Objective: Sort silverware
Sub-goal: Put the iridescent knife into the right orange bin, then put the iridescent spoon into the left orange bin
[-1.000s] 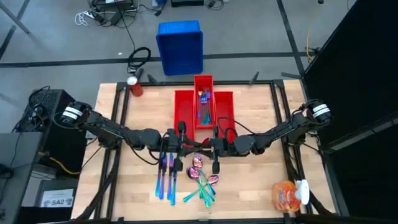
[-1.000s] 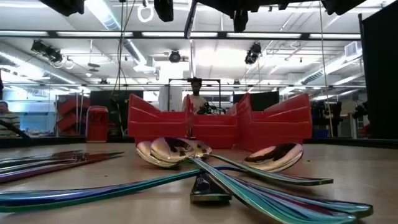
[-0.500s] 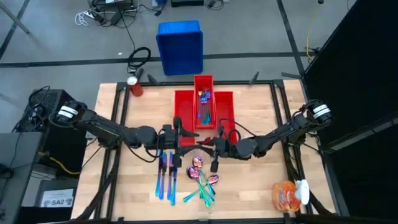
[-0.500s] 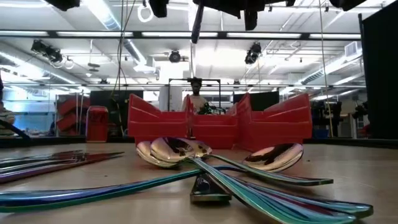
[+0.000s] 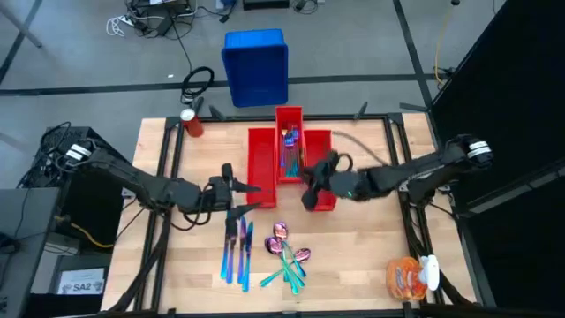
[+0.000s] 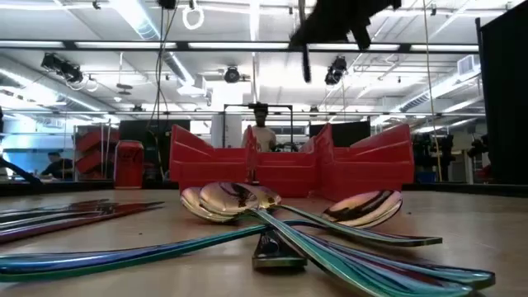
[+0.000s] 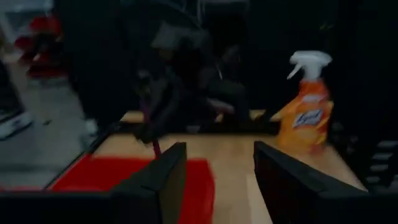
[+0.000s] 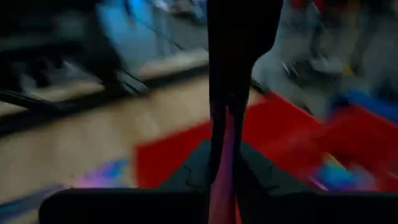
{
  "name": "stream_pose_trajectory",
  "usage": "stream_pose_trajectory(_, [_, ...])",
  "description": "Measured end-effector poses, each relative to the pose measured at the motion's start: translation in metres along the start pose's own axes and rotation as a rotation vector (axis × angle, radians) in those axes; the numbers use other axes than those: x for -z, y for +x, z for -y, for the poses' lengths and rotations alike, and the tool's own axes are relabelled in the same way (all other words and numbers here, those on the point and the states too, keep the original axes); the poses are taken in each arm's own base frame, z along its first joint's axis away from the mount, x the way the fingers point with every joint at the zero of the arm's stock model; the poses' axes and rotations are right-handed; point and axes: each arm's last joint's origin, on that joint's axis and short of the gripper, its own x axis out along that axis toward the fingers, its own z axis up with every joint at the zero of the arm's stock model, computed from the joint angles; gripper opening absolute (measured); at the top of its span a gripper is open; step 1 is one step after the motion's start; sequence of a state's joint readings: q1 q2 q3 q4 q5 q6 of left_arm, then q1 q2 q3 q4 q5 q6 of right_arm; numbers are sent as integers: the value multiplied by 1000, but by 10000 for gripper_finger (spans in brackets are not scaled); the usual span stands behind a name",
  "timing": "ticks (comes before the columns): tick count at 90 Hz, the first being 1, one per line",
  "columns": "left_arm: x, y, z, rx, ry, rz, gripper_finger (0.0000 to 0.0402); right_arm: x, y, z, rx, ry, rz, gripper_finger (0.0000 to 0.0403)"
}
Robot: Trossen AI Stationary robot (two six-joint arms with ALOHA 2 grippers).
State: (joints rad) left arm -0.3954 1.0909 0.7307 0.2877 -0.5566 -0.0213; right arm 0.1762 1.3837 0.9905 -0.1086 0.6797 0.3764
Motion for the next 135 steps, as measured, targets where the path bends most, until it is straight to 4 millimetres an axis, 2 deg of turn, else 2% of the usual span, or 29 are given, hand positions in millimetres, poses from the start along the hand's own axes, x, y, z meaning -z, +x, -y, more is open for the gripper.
stream_pose_trajectory(8, [5, 0, -1, -42, -39, -45, 167, -7, 13, 25, 38, 67, -126, 20])
stream_pose_trajectory(14, [9, 0, -2, -71, -57, -73, 167, -9, 25, 46, 2, 157, -220, 20])
stream_pose_trajectory(20, [12, -1, -3, -103, -65, -99, 167, -7, 39, 67, -39, 245, -325, 20])
stream_pose_trajectory(30, [15, -1, -4, -135, -57, -120, 167, 1, 55, 96, -4, 341, -452, 20])
stream_pose_trajectory(40, [17, -1, -5, -139, -58, -145, 167, 10, 66, 116, 12, 429, -575, 20])
stream_pose_trajectory(51, [19, -2, -5, -140, -49, -160, 167, 16, 73, 125, 1, 507, -646, 38])
stream_pose_trajectory(79, [19, -2, -5, -137, -49, -163, 167, 15, 70, 124, -55, 596, -688, 155])
stream_pose_trajectory(93, [20, -2, -4, -126, -63, -165, 167, 11, 70, 124, -82, 563, -677, 185])
stream_pose_trajectory(104, [23, -2, -4, -97, -47, -198, 167, -2, 66, 119, -167, 492, -627, 194])
stream_pose_trajectory(118, [33, -10, -8, -80, -58, -321, 167, -24, 52, 95, -304, 345, -549, 187])
stream_pose_trajectory(126, [41, -17, -11, -91, -103, -425, 167, -34, 41, 73, -343, 252, -480, 175])
stream_pose_trajectory(135, [55, -25, -15, -138, -166, -572, 166, -35, 30, 45, -335, 132, -393, 161])
